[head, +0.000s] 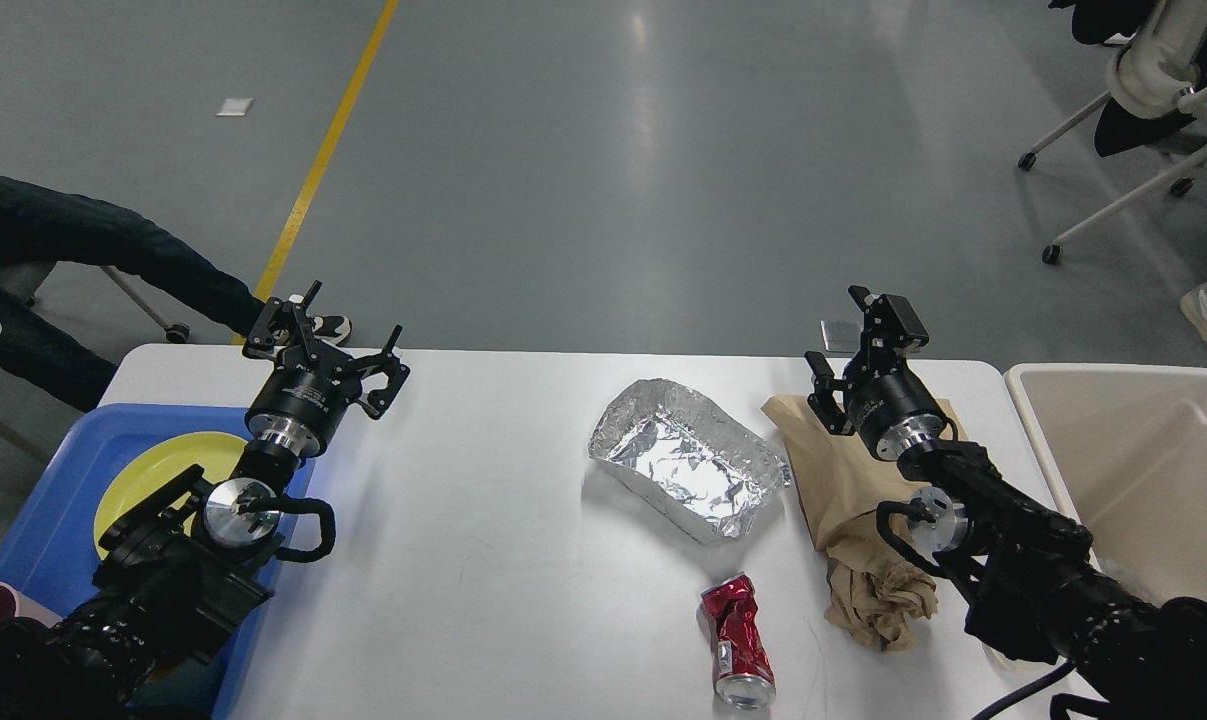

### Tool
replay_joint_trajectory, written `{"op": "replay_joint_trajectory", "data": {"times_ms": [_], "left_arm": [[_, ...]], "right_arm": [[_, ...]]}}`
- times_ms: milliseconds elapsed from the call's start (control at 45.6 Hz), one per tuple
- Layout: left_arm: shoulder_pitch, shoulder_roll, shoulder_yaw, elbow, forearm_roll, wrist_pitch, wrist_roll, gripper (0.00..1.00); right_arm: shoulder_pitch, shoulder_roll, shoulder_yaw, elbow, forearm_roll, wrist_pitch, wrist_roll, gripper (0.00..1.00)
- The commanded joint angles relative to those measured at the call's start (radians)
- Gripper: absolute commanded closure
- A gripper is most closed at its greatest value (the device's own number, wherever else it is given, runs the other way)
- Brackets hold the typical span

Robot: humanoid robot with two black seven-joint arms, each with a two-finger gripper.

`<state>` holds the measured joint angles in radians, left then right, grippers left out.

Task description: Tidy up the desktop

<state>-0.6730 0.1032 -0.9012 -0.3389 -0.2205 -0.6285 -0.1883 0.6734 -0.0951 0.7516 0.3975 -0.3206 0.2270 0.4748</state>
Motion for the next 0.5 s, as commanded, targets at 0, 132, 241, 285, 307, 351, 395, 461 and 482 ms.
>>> {"op": "replay_joint_trajectory", "data": {"times_ms": [0,132,241,285,307,351,395,461,482], "left_arm": [[0.01,-0.002,0.002,0.0,0.0,-0.05,0.001,0.04],[0.01,-0.003,-0.004,0.0,-0.003,-0.051,0.0,0.04],[0.01,-0.007,-0.004,0.0,-0.003,-0.051,0.0,0.04],[0.01,-0.003,-0.004,0.0,-0.003,-0.051,0.0,0.04],[0.01,-0.006,-0.004,0.0,-0.003,-0.051,0.0,0.04],[0.01,-0.007,-0.004,0.0,-0.003,-0.051,0.0,0.04],[0.01,-0.003,-0.004,0.0,-0.003,-0.051,0.0,0.04],[0.01,-0.007,-0.004,0.0,-0.003,-0.051,0.0,0.04],[0.01,-0.007,-0.004,0.0,-0.003,-0.051,0.0,0.04]], "right_arm": [[0.0,0.0,0.0,0.0,0.0,0.0,-0.001,0.0],[0.0,0.0,0.0,0.0,0.0,0.0,0.001,0.0],[0.0,0.0,0.0,0.0,0.0,0.0,-0.001,0.0],[0.0,0.0,0.0,0.0,0.0,0.0,0.001,0.0],[0.0,0.0,0.0,0.0,0.0,0.0,-0.001,0.0],[0.0,0.0,0.0,0.0,0.0,0.0,0.001,0.0],[0.0,0.0,0.0,0.0,0.0,0.0,0.001,0.0],[0.0,0.0,0.0,0.0,0.0,0.0,-0.001,0.0],[0.0,0.0,0.0,0.0,0.0,0.0,0.001,0.0]]}}
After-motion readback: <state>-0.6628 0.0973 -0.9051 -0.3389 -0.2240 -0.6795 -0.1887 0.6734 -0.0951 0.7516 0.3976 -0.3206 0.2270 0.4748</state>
